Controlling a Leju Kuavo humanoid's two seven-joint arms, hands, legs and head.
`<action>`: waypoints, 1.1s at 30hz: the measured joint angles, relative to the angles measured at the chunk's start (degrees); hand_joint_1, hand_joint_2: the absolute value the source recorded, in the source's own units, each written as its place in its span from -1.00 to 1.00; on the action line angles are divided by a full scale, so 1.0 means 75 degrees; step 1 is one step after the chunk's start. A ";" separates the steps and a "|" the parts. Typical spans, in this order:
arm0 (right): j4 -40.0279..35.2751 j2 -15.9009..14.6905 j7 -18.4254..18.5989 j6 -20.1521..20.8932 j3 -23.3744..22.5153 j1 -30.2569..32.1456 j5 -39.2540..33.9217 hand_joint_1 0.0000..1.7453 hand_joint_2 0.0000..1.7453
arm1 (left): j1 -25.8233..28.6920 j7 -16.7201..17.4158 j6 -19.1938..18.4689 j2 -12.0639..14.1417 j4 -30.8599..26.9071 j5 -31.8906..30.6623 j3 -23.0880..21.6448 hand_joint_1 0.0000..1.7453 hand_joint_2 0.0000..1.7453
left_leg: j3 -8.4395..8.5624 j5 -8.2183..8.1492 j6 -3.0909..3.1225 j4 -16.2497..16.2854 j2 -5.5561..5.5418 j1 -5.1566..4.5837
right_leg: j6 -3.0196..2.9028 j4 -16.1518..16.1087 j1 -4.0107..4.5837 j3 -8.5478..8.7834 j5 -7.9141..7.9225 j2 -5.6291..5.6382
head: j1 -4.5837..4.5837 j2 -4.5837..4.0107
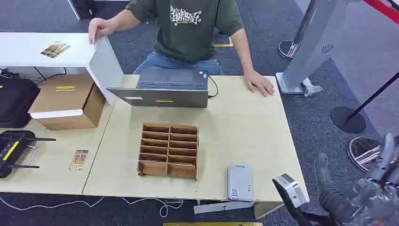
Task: Pass the card to the sensor for recognition and then transmit it.
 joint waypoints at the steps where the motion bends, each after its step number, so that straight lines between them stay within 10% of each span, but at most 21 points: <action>1: 0.0000 0.0000 0.0000 0.0000 -0.0006 0.0000 -0.0009 -1.00 1.00 | 0.0000 -0.0003 0.0000 0.0000 0.0000 0.0000 0.0003 -1.00 -1.00 | 0.0000 0.0000 0.0000 0.0000 0.0000 0.0000 | 0.0000 0.0000 0.0000 0.0000 0.0000 0.0000 | 0.0000 0.0000; 14: -0.0023 0.0003 0.0105 0.0000 -0.0021 0.0000 -0.0069 -1.00 1.00 | 0.0000 -0.0096 -0.0090 0.0000 0.0000 -0.0149 0.0032 -1.00 -1.00 | 0.0000 0.0000 0.0000 0.0000 0.0000 0.0000 | 0.0000 0.0000 0.0000 0.0001 0.0000 0.0000 | 0.0000 0.0000; 24: 0.0525 -0.0114 -0.1061 0.0003 -0.0056 -0.0736 -0.0921 -1.00 1.00 | -0.0011 -0.0268 -0.0122 0.0020 0.0000 -0.0344 0.0032 -1.00 -1.00 | -0.0008 0.0002 0.0001 -0.0001 0.0000 0.0000 | 0.0000 0.0001 0.0000 0.0010 0.0001 -0.0001 | 0.0000 0.0000; 33: 0.2609 -0.0621 0.0683 0.0126 0.0674 -0.3362 -0.0947 -1.00 1.00 | -0.0232 -0.0312 -0.0128 0.0085 0.0128 -0.0589 -0.0006 -1.00 -1.00 | 0.0010 0.0028 0.0003 -0.0001 0.0023 0.0001 | 0.0004 0.0004 0.0001 0.0012 0.0025 0.0028 | 0.0006 0.0000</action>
